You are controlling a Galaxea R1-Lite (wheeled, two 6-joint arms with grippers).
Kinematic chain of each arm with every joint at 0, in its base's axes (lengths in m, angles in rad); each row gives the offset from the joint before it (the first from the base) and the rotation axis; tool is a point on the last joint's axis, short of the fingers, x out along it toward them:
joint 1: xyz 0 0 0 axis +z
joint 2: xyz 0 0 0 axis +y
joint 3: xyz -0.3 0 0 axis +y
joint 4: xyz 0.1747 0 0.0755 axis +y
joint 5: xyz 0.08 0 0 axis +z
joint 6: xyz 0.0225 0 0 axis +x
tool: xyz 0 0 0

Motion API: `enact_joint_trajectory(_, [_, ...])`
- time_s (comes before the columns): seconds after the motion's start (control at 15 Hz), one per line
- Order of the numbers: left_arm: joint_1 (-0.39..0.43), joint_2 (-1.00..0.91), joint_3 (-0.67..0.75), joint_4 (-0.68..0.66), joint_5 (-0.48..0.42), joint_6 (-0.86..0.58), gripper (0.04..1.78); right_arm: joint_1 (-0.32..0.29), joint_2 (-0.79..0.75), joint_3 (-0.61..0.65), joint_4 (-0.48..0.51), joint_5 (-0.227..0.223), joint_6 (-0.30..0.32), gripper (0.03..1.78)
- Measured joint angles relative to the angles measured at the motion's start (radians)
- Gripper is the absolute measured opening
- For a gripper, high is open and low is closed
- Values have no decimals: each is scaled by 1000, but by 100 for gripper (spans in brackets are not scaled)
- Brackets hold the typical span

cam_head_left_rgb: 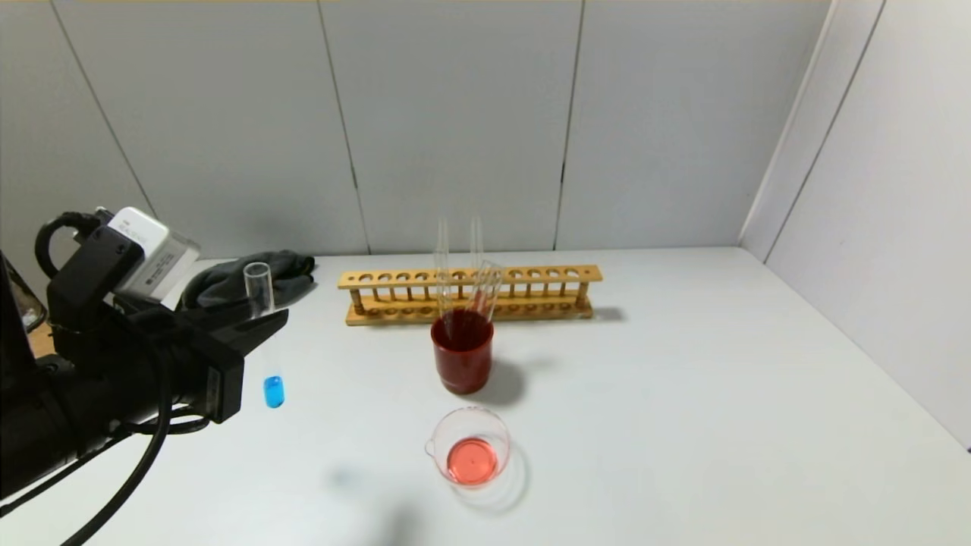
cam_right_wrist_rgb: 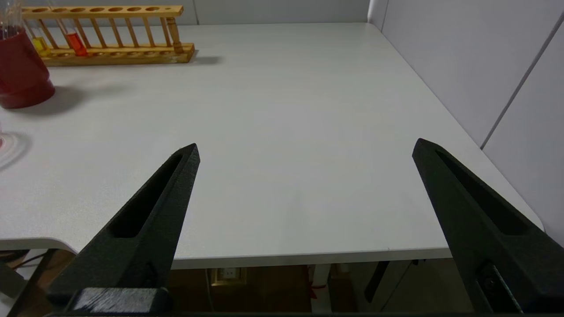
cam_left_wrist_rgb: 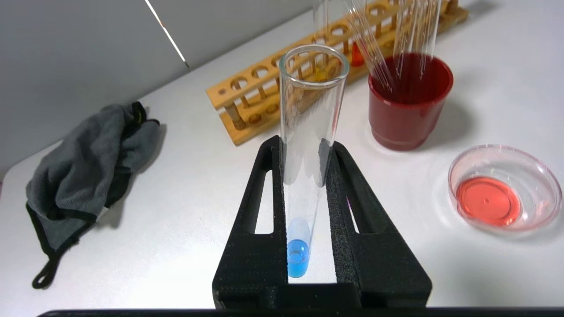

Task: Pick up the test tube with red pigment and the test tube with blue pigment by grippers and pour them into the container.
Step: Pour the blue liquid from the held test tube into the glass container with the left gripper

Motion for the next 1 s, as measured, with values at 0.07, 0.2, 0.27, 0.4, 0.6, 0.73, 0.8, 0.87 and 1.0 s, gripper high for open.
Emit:
enact_joint_trajectory(0.07, [1, 6, 11, 0, 0, 1, 33, 0, 0, 0, 0, 0, 0, 170])
enact_joint_trajectory(0.2, [1, 25, 21, -1, 0, 7, 33, 0, 0, 0, 0, 0, 0, 170])
enact_joint_trajectory(0.27, [2, 33, 22, -1, -1, 14, 33, 0, 0, 0, 0, 0, 0, 170])
enact_joint_trajectory(0.4, [1, 48, 19, -2, -2, 49, 33, 0, 0, 0, 0, 0, 0, 170])
enact_joint_trajectory(0.6, [-29, 71, 11, -9, 3, 96, 33, 0, 0, 0, 0, 0, 0, 170])
enact_joint_trajectory(0.73, [-80, 89, 8, -13, 21, 100, 33, 0, 0, 0, 0, 0, 0, 170])
enact_joint_trajectory(0.8, [-110, 100, 0, -19, 49, 100, 33, 0, 0, 0, 0, 0, 0, 170])
enact_joint_trajectory(0.87, [-134, 108, -10, -23, 79, 100, 33, 0, 0, 0, 0, 0, 0, 170])
enact_joint_trajectory(1.0, [-169, 132, -30, -27, 121, 101, 33, 0, 0, 0, 0, 0, 0, 170])
